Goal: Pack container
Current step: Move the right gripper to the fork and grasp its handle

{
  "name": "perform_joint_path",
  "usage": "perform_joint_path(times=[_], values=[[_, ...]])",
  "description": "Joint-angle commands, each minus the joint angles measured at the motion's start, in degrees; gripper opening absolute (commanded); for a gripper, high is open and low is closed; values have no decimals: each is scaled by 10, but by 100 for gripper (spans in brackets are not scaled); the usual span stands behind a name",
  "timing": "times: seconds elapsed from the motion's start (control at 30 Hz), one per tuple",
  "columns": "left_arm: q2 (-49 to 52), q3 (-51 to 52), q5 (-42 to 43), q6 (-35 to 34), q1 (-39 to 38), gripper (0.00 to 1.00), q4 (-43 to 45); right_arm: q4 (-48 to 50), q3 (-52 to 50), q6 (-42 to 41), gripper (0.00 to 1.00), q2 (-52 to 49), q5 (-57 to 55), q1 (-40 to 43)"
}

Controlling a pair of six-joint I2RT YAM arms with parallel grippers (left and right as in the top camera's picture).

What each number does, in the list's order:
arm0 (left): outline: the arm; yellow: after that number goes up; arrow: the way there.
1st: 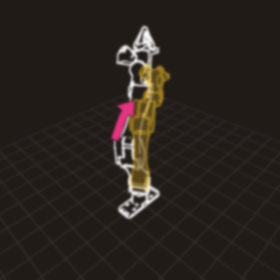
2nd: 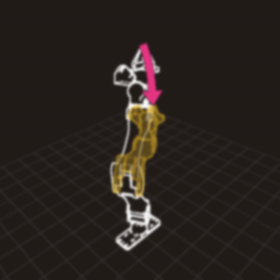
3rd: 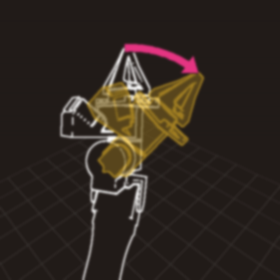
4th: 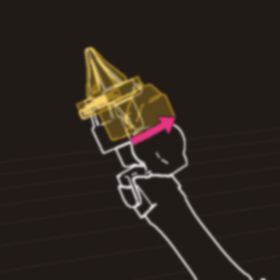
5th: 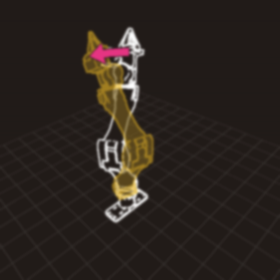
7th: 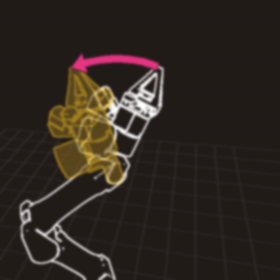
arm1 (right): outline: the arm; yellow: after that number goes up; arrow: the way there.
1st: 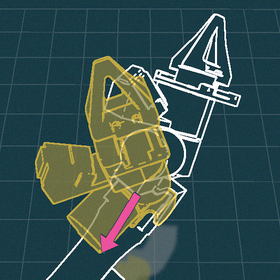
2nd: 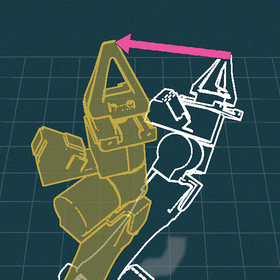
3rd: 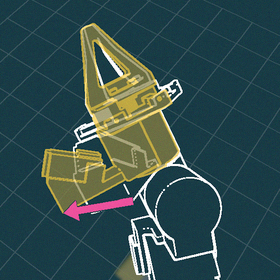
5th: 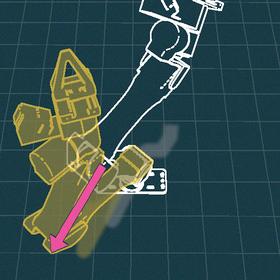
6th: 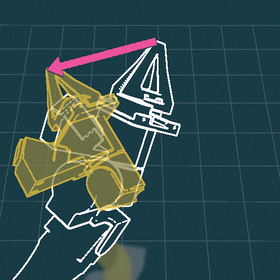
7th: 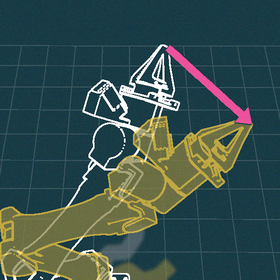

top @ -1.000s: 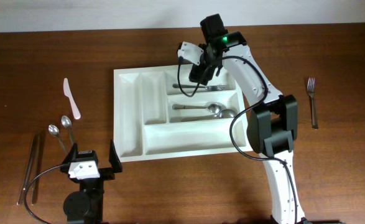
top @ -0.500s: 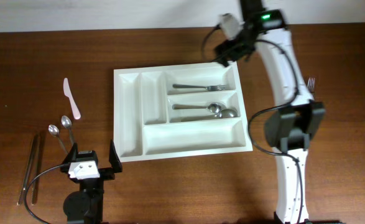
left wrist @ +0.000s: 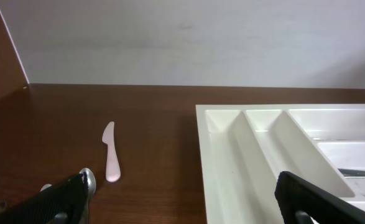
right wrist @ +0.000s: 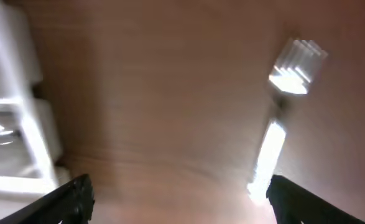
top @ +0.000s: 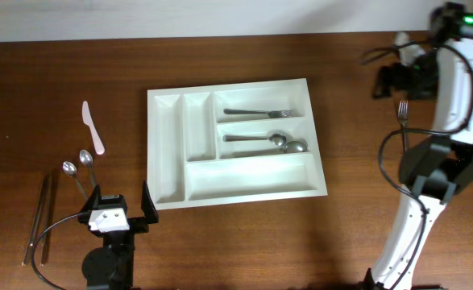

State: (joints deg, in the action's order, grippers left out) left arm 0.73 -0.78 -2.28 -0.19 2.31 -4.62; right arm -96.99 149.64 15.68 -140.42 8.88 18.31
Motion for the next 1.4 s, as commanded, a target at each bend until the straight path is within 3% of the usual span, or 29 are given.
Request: perform_joint_path(times=[0.0,0.33,0.6,1.03,1.37], values=[[-4,3,6,7,-2,99,-1,-4,-5,-45,90,11,-41,34],[-4,3,6,7,-2,99,-1,55,-104,-41,88,11,-25,92],[-4,3,6,7,-2,99,-1,139,-226,-24,87,11,-18,81],[-4,3,6,7,-2,99,-1,215,-238,66,87,11,-16,38],[-4,3,6,7,-2,99,-1,261,-264,66,87,11,-20,43]])
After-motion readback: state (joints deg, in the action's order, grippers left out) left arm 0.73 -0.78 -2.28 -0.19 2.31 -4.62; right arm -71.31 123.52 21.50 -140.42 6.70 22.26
